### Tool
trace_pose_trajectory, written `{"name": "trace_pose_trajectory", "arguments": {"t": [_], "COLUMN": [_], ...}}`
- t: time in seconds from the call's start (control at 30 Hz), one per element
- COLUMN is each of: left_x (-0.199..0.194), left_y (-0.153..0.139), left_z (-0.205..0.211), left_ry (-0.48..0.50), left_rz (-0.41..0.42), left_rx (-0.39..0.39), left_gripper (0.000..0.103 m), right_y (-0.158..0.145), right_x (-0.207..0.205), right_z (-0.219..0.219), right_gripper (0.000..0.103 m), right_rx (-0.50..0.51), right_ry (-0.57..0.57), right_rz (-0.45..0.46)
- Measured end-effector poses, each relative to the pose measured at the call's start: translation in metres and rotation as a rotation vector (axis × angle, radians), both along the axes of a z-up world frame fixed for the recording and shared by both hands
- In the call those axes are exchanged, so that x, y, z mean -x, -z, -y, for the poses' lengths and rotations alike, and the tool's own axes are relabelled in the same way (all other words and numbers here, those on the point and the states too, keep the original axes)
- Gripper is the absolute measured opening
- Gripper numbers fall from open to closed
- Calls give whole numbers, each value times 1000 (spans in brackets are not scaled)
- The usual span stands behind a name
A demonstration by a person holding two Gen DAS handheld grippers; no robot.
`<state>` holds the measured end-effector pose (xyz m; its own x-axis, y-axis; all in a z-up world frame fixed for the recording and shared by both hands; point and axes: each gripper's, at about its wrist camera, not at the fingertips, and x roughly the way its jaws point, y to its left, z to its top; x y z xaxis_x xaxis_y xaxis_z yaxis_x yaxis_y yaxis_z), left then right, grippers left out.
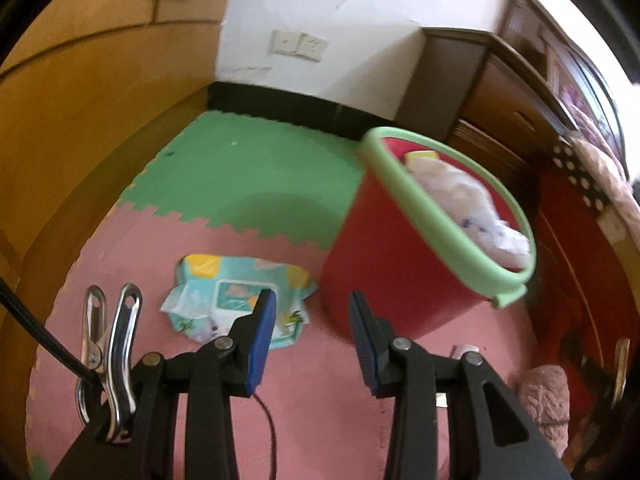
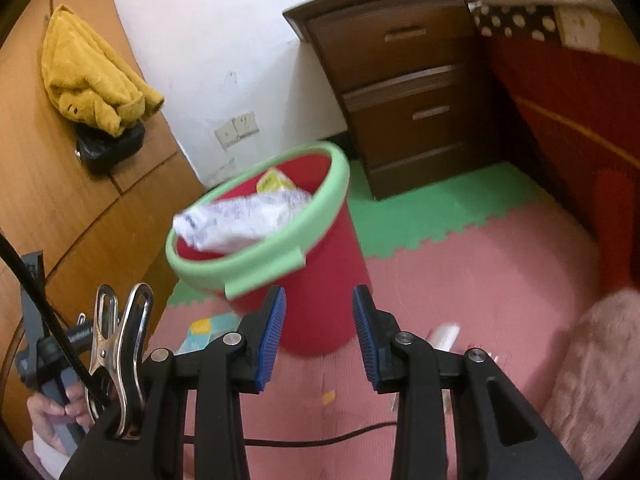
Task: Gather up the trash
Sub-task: 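Move both open tools away from the bucket toward the blue wet-wipes pack, then lower both tools onto the wet-wipes pack edge and close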
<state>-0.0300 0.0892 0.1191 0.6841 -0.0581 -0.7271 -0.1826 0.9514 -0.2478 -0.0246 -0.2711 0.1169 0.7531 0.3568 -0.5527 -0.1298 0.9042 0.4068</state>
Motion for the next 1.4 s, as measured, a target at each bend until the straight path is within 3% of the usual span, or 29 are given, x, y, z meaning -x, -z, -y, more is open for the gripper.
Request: {"name": "trace_pose_trajectory", "arguments": {"t": [0.3,0.47,0.67,1.03,1.23,1.4], "left_x": [-14,-33,-51,-82,-88,-92], "left_y": [22,50,87,137,161,169], "left_z": [-52,-88,-105,-131,-130,-130], "left_ry": [-85,-156,-187,-218,-195,-177], "left_rz": [-120,-195,-229,-310,-345,-337], "left_rx": [-26,4,11,12,-67,-41], "left_gripper": [39,39,39,47,49,55], "right_y": [45,57,76,111,126,138], "right_x": [-2,-10,-28,-74,-88,-101], "right_z": [-51,-99,-156,-220,-246,-256], "right_gripper": [36,36,36,36,36,36], "right_rx": [28,73,118,130,170,172], "right_ry": [-109,-215,-322,-363,-362,-340], "right_rz": [-131,-164,-207,-268,-284,-316]}}
